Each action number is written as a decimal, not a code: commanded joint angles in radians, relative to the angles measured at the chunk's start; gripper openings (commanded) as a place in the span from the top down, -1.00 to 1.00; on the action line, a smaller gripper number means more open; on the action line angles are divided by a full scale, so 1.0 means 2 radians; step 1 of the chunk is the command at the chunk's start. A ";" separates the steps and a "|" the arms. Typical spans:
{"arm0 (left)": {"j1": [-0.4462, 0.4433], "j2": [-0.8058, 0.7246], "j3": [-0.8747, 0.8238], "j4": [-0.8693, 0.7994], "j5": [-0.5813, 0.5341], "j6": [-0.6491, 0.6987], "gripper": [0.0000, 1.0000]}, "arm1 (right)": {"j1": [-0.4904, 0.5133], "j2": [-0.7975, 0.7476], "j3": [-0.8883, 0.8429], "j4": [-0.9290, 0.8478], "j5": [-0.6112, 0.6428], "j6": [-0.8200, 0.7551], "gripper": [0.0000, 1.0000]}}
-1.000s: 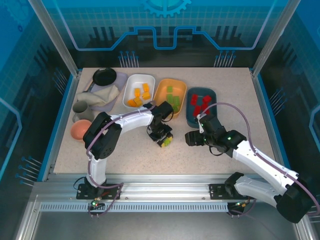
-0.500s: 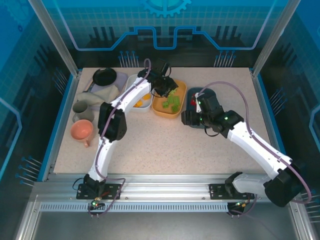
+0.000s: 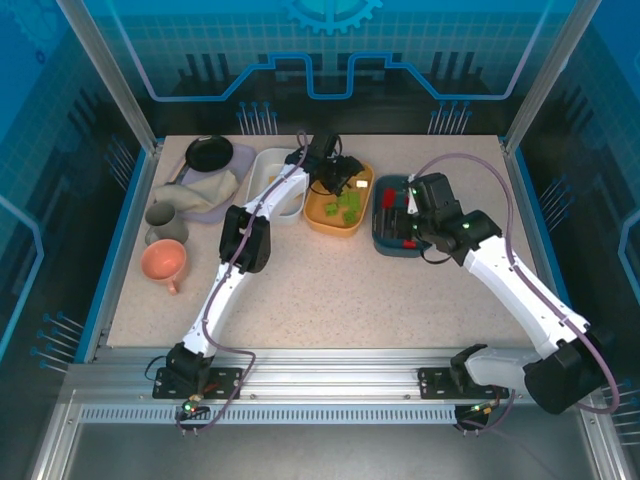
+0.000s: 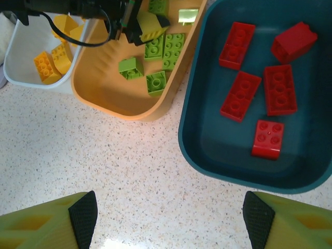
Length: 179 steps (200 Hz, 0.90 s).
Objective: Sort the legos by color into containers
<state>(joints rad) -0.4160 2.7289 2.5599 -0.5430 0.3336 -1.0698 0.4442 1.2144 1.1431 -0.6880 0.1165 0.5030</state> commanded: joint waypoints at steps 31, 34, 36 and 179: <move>0.001 -0.029 0.016 0.007 0.011 0.015 -0.47 | -0.006 -0.024 -0.023 -0.017 -0.017 0.014 -0.54; 0.001 -0.033 0.016 0.005 0.010 0.015 -0.47 | -0.006 -0.024 -0.023 -0.017 -0.018 0.014 -0.54; 0.001 -0.035 0.016 0.004 0.009 0.015 -0.48 | -0.006 -0.024 -0.023 -0.016 -0.018 0.014 -0.54; -0.025 -0.719 -0.664 -0.134 -0.200 0.215 -0.98 | -0.013 -0.192 -0.124 -0.013 -0.023 -0.067 -1.00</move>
<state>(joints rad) -0.4759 1.4452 1.4345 -0.6895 0.0826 -0.7425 0.4370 0.8803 0.9371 -0.7113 0.0772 0.3969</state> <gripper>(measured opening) 0.988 0.999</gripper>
